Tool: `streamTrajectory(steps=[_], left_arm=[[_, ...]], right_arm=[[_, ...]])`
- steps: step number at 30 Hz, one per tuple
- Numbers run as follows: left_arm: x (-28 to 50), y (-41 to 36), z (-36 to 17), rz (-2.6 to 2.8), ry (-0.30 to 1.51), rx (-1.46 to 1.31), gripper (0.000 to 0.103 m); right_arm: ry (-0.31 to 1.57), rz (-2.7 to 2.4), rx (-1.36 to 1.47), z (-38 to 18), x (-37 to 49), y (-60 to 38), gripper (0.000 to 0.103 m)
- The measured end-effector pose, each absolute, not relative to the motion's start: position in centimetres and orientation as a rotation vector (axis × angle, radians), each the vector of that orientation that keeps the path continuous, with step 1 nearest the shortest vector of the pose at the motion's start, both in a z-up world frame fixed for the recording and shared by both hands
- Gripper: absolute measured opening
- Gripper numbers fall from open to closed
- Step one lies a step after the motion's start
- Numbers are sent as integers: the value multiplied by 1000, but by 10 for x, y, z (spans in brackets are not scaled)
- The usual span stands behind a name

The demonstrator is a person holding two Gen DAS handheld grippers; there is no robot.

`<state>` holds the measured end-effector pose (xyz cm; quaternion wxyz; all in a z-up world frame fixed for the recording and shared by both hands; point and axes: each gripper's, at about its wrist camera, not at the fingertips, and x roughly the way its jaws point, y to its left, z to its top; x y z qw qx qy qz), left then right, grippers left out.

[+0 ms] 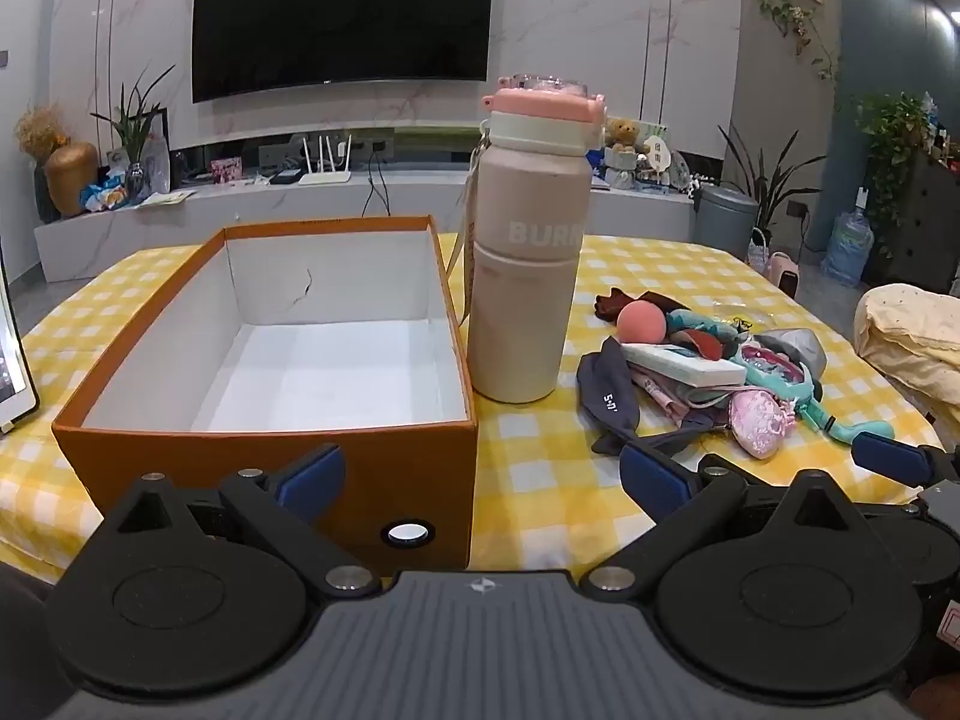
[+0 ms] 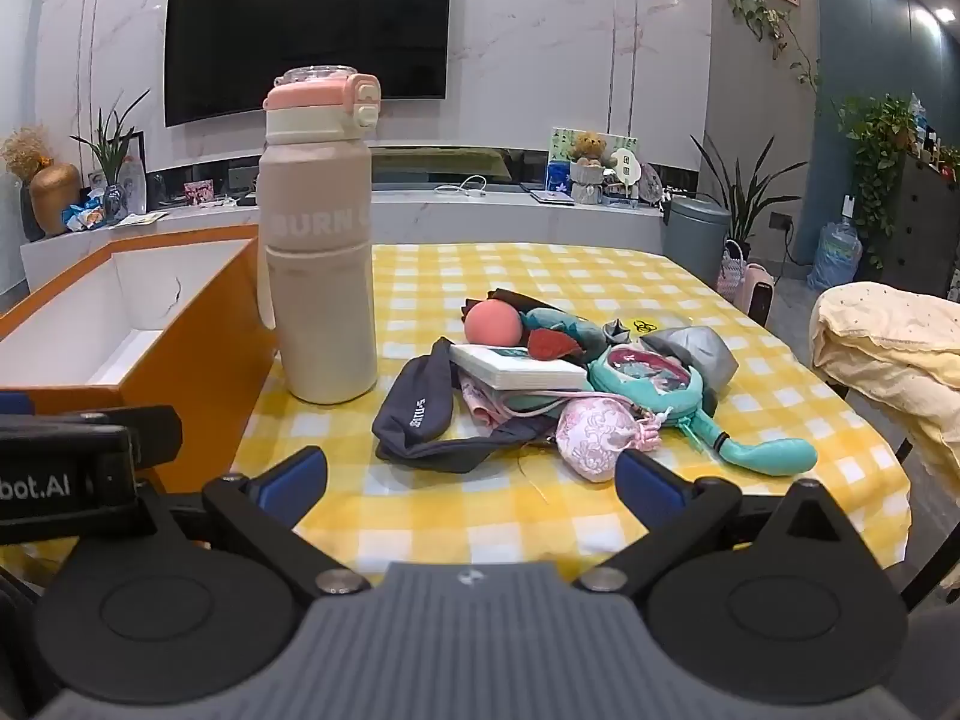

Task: Organize soft objects

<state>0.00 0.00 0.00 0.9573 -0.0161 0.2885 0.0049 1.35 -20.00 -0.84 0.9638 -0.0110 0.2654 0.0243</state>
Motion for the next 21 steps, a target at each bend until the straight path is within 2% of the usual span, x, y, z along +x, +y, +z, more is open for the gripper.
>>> streamTrajectory(steps=[21], left_arm=[[-2, 2, -2, 4, 585, -34, 103]], right_arm=[[546, 53, -42, -12, 12, -197, 100]])
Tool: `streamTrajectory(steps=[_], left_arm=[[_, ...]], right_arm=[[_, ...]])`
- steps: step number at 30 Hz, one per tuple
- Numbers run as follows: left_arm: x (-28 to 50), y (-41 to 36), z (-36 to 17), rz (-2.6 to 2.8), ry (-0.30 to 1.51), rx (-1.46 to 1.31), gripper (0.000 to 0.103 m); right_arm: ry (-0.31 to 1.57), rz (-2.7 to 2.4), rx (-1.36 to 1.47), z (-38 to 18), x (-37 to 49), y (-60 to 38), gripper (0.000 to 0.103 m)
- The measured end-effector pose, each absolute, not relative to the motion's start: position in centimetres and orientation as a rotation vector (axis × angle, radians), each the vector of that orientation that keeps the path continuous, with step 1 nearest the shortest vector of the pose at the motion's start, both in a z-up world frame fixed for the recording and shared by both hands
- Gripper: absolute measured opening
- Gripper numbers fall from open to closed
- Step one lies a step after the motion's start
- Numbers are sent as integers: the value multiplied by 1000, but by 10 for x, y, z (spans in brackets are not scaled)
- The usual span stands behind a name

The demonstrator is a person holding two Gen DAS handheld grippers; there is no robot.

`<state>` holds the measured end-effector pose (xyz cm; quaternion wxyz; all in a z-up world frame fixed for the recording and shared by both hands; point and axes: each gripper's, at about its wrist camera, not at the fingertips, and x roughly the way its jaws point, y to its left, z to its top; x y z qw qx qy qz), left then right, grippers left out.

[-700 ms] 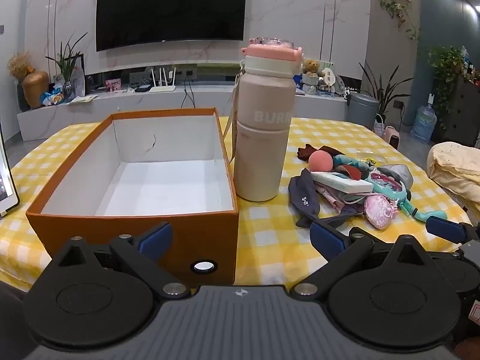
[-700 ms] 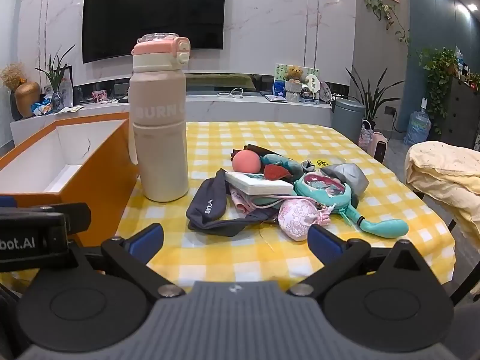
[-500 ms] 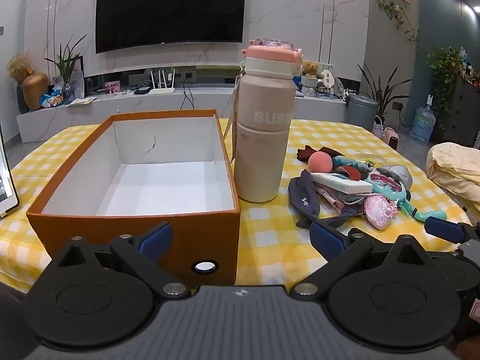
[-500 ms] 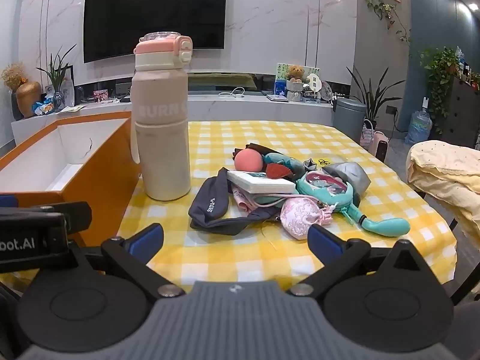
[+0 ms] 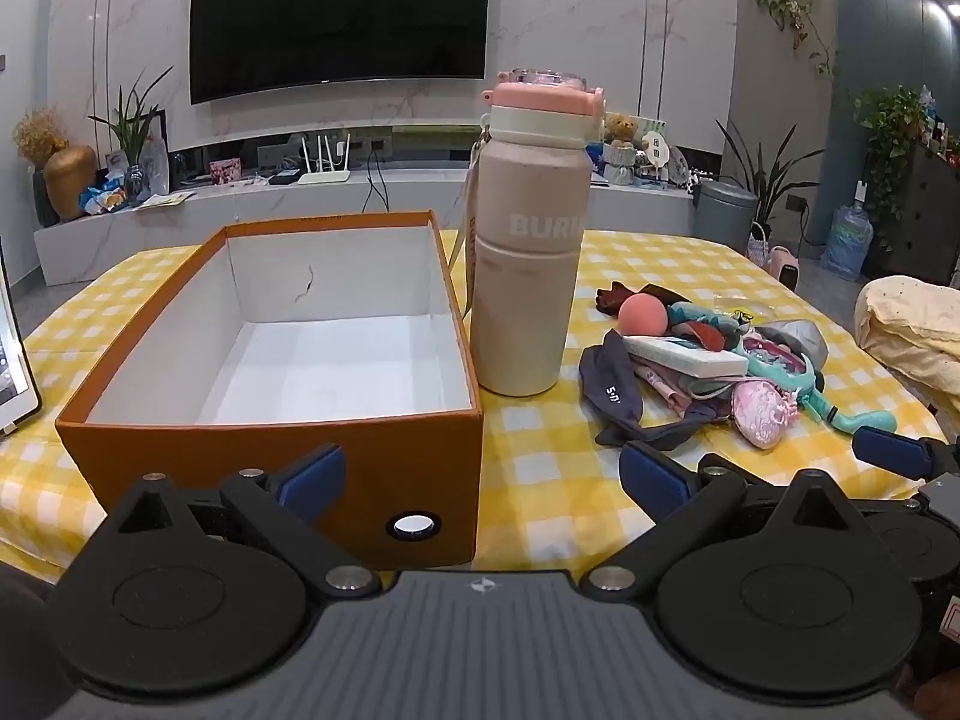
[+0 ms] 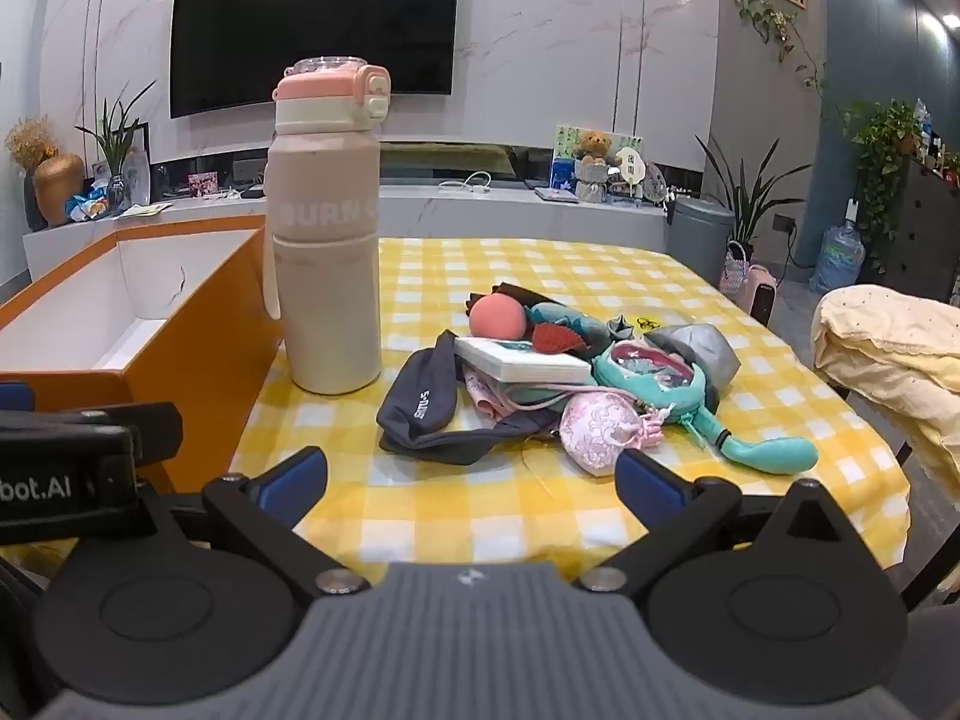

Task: Organize soft objects

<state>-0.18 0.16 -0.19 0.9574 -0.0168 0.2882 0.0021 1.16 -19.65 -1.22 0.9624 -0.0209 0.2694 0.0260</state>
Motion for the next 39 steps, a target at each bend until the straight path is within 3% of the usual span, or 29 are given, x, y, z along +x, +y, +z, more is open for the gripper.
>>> streamTrajectory(steps=[39], left_arm=[[-4, 1, -4, 10, 590, -22, 103]], right_arm=[[560, 68, -56, -13, 12, -196, 100]])
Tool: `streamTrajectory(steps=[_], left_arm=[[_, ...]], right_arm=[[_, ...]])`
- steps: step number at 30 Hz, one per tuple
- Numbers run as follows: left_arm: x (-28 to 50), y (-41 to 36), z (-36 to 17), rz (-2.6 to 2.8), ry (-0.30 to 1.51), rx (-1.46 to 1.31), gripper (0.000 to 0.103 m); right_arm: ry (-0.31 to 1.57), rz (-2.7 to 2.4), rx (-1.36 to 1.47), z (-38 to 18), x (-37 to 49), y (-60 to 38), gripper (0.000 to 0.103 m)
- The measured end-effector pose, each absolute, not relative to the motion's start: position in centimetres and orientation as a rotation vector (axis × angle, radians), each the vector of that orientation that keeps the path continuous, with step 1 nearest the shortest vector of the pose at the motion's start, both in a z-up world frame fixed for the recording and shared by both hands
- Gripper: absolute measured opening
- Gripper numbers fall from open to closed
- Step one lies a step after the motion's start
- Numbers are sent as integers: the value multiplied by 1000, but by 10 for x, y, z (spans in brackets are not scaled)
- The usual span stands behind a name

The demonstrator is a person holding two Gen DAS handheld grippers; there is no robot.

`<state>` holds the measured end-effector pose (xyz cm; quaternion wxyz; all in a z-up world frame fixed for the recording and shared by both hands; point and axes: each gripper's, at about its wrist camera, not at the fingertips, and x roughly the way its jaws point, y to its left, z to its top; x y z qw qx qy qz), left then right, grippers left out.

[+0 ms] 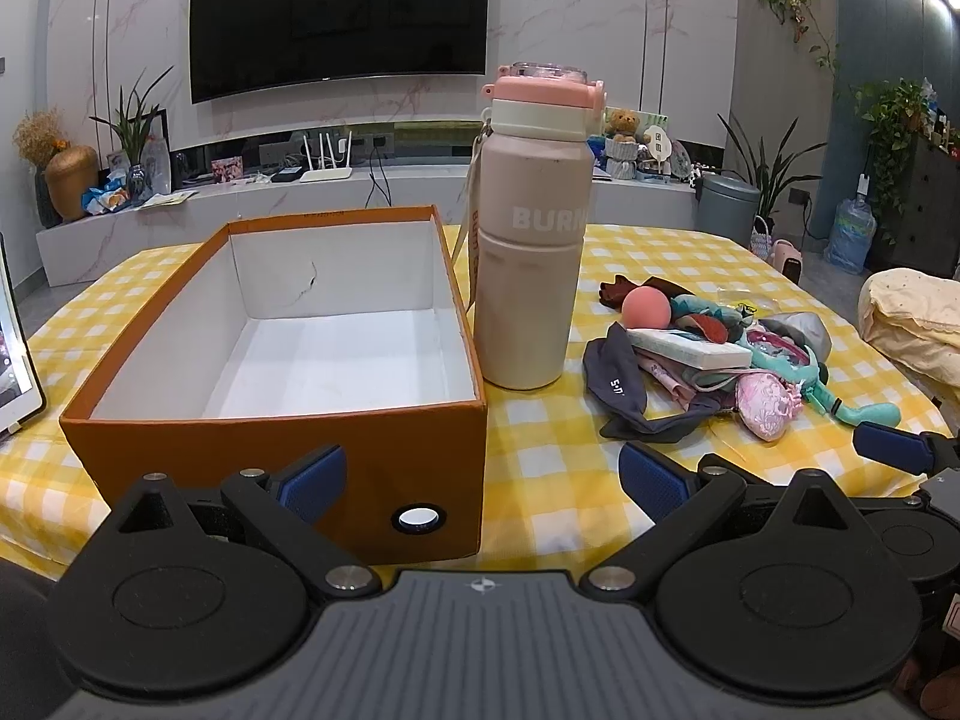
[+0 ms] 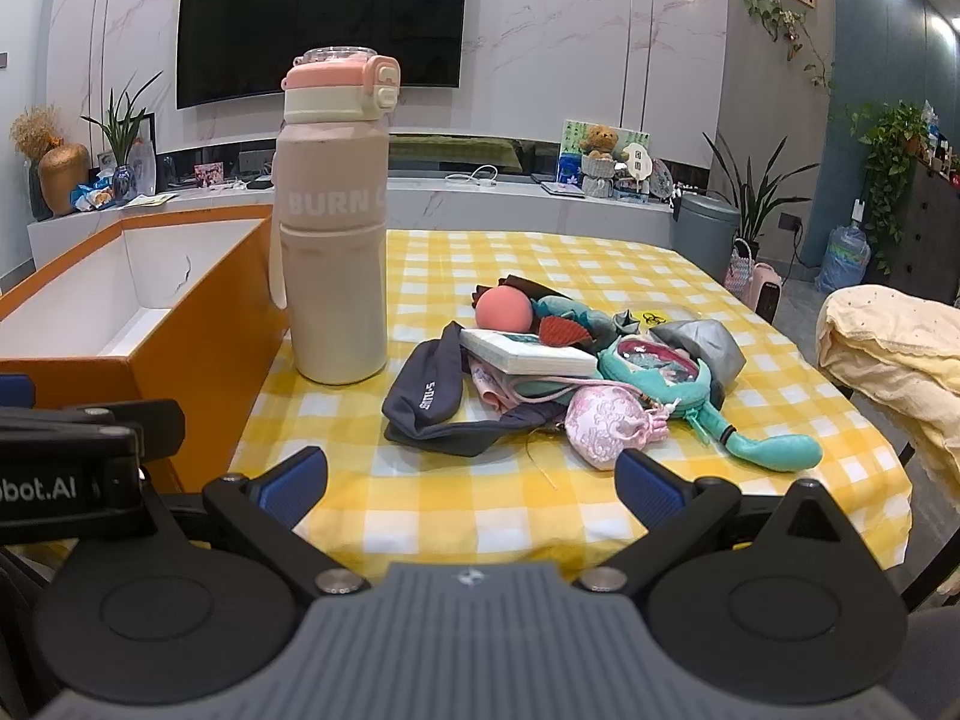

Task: Organize soft objects

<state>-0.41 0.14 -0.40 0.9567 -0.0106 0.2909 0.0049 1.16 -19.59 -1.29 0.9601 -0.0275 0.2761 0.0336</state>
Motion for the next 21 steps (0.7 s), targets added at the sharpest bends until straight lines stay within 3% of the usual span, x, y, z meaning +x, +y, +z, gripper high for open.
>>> streamTrajectory(steps=[21], left_arm=[[-4, 2, -5, 11, 597, -16, 103]], right_arm=[[560, 74, -65, -13, 11, -195, 100]])
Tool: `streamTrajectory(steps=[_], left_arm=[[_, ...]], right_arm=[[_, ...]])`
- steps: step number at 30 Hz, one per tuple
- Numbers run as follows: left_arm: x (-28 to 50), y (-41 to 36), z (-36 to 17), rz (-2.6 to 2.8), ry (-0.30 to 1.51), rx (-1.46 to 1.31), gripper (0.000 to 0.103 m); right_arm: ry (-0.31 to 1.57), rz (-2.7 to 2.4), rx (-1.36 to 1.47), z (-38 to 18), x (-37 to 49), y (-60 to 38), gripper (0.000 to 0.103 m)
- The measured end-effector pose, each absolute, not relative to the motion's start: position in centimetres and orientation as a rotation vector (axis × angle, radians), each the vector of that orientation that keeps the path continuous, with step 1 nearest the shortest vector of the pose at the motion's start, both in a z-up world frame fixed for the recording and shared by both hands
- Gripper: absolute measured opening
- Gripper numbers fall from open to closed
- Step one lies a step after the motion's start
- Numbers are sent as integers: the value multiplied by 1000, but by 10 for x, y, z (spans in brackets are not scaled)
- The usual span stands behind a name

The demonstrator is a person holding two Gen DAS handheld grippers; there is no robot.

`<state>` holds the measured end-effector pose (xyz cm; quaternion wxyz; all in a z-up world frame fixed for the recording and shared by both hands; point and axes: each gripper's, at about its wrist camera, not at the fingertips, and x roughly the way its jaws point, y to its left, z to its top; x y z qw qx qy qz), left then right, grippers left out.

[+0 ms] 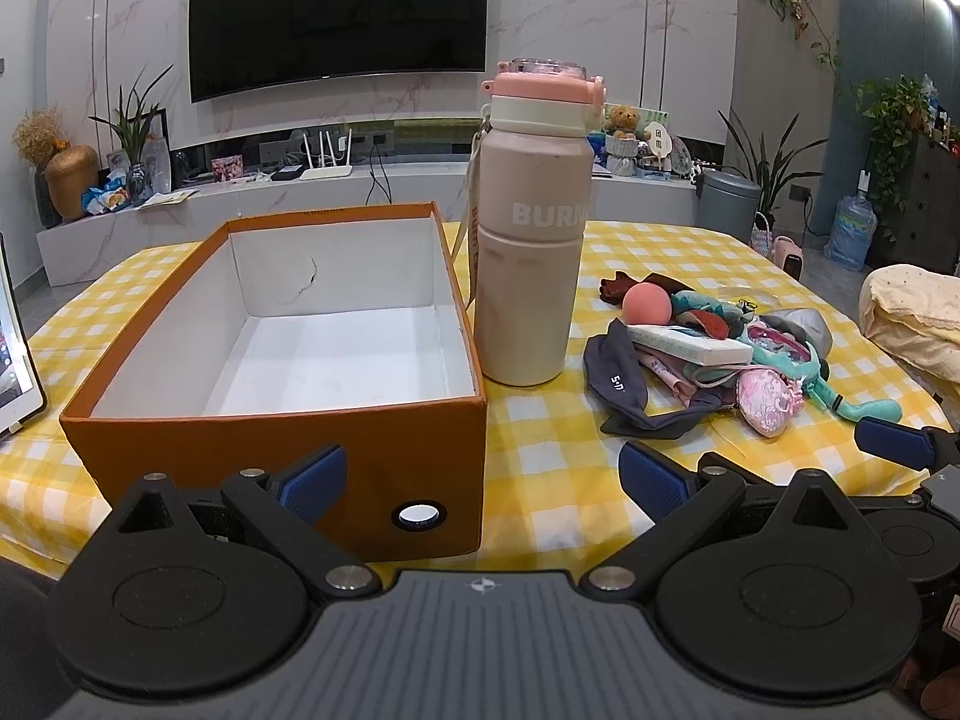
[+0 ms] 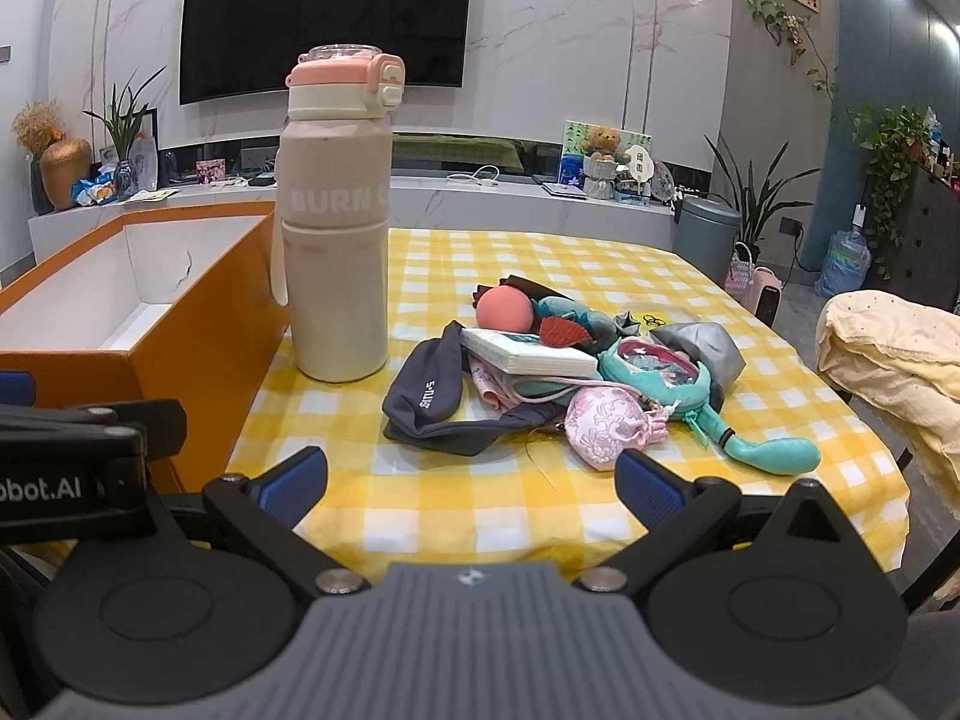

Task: Organize soft objects

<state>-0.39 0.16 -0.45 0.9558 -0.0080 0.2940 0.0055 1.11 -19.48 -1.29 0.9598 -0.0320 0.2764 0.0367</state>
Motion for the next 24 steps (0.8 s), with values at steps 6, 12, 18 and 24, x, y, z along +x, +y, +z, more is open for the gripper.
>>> streamTrajectory(steps=[6, 12, 18, 24], left_arm=[[-6, 2, -2, 1, 575, -4, 103], [-7, 1, -1, 0, 564, -6, 103], [-7, 2, 1, -15, 568, -7, 103], [-11, 4, 3, -43, 561, 6, 103]], right_arm=[[555, 96, -56, -11, 10, -195, 100], [543, 101, -72, -11, 10, -193, 100], [538, 115, -64, -10, 10, -193, 100], [556, 78, -35, -13, 12, -210, 100]])
